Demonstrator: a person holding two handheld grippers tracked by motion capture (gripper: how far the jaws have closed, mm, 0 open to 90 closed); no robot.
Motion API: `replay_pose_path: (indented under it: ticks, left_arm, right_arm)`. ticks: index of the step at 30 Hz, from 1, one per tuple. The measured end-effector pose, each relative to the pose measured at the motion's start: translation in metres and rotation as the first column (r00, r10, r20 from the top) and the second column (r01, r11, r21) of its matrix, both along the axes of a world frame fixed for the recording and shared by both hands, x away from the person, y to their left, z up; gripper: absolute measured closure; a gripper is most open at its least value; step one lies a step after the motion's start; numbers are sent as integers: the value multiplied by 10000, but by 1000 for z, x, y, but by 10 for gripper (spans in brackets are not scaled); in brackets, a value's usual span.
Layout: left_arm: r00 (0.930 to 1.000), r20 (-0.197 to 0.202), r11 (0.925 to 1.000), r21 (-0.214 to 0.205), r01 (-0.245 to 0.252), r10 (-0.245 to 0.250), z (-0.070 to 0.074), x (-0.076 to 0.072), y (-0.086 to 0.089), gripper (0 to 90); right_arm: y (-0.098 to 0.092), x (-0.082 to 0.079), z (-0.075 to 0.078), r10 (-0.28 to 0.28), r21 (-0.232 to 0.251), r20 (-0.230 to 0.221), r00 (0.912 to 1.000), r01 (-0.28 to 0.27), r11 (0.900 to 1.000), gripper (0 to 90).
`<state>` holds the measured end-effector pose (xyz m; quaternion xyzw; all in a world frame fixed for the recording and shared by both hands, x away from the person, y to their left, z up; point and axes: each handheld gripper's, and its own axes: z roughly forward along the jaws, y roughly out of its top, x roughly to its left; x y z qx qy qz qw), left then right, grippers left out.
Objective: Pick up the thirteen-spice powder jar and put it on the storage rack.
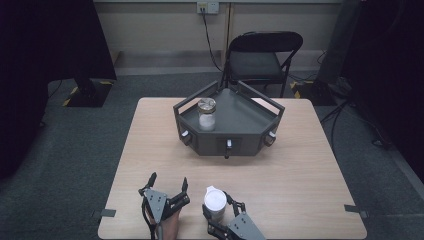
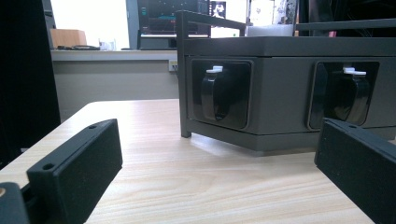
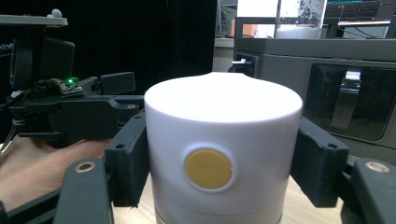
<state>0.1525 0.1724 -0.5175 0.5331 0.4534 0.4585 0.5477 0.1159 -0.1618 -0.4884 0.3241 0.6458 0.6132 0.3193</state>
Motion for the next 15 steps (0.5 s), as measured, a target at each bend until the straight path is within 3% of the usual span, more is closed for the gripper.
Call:
replay_pose_path:
  ticks: [15]
  left_arm:
    - [10000, 0, 10000, 0, 1, -1, 0, 0, 0, 2]
  right_arm:
    - [-8, 3, 6, 332, -127, -136, 9994, -334, 9994, 299]
